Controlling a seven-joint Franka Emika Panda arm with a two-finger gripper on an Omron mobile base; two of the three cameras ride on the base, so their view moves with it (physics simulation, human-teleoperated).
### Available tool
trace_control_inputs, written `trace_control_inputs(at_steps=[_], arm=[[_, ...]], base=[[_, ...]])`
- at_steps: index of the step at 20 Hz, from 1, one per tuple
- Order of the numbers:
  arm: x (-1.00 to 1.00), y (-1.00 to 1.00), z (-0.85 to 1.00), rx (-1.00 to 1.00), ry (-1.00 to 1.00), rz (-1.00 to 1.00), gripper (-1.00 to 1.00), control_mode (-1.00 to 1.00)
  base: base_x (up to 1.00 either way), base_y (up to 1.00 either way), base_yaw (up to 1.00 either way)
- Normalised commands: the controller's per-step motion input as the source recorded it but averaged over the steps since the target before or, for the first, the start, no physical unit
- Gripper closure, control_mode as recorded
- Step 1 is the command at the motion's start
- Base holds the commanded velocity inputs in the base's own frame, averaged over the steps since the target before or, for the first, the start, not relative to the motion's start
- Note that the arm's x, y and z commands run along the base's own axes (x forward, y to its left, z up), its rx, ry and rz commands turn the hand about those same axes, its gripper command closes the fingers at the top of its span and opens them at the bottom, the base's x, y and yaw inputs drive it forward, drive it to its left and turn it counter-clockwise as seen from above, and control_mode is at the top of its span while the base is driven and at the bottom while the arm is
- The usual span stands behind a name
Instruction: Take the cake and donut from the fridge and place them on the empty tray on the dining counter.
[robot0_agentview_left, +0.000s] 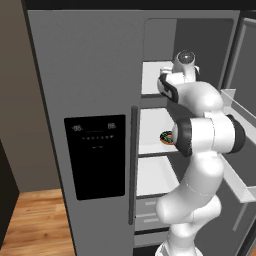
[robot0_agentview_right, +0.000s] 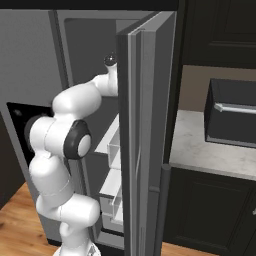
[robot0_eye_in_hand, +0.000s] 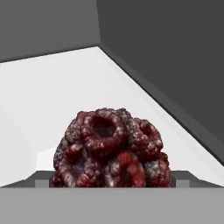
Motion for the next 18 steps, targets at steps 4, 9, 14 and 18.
trace_control_inputs(at_steps=[4, 9, 14, 18], arm=[[-0.25, 0.36, 0.53, 0.0, 0.04, 0.1, 1.0, -1.0], [-0.5, 0.45, 0.45, 0.0, 0.17, 0.12, 1.0, -1.0], [-0.99, 0.2, -0.03, 0.0, 0.01, 0.0, 1.0, -1.0], [-1.0, 0.31, -0.26, 0.0, -0.13, 0.0, 1.0, -1.0]], base=[[0.0, 0.0, 0.0], [0.0, 0.0, 0.0], [0.0, 0.0, 0.0], [0.0, 0.0, 0.0]])
